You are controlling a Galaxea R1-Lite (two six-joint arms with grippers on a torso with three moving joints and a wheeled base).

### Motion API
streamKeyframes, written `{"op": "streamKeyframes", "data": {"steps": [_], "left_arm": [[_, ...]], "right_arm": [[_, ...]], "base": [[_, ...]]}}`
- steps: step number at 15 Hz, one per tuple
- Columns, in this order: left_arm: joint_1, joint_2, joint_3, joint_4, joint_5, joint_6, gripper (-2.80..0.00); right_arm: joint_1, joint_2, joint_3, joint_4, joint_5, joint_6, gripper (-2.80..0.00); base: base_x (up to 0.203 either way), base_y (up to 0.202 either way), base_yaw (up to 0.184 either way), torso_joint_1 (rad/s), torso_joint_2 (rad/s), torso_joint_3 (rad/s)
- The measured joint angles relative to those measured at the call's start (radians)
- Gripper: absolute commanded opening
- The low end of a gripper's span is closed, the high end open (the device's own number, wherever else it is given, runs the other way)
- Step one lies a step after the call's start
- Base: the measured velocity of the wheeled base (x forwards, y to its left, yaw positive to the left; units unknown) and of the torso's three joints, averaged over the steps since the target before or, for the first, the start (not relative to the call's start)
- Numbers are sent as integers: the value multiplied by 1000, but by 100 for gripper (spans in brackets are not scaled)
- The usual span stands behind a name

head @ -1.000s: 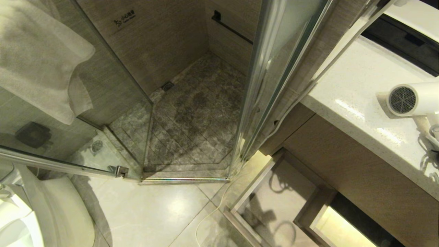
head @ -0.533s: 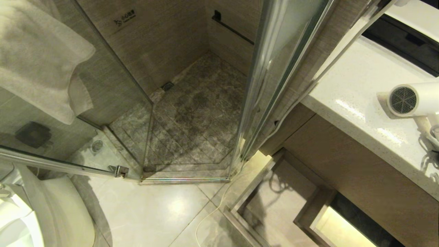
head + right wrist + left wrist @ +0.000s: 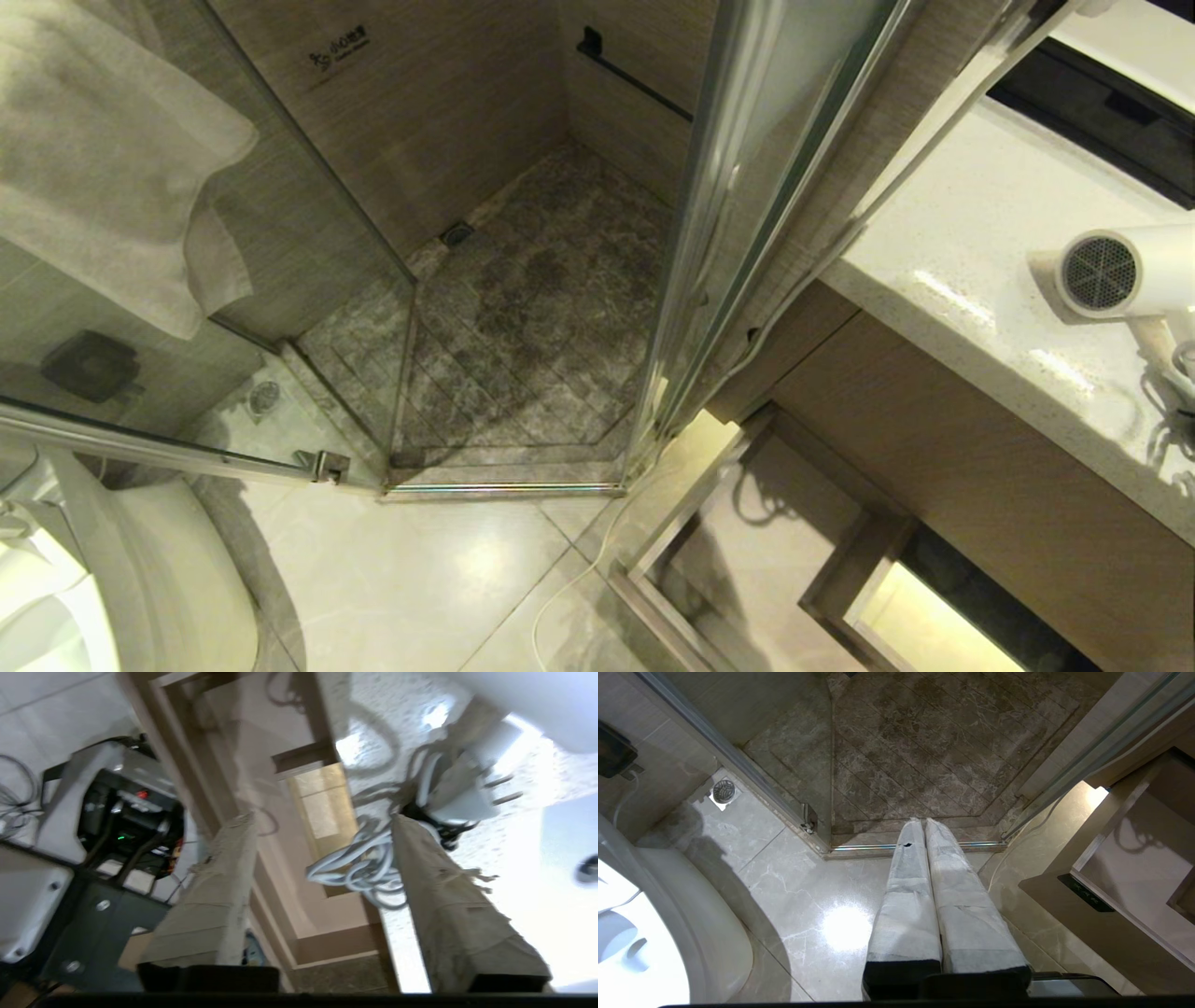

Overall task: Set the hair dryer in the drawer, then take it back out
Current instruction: Pick up the hairdryer

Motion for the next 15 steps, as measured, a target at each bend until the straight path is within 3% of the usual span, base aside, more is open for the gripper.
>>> {"op": "streamKeyframes", "data": {"steps": [6, 11, 15], "left_arm": [[0, 0, 0, 0, 0, 0, -280], [0, 0, 0, 0, 0, 0, -280], [0, 0, 0, 0, 0, 0, -280]], "right_arm": [[-24, 74, 49, -36, -378, -70, 0], [-103, 75, 99, -63, -400, -89, 0], [-127, 80, 145, -69, -393, -2, 0]], "base": [[0, 0, 0, 0, 0, 0], [0, 0, 0, 0, 0, 0], [0, 0, 0, 0, 0, 0]]}}
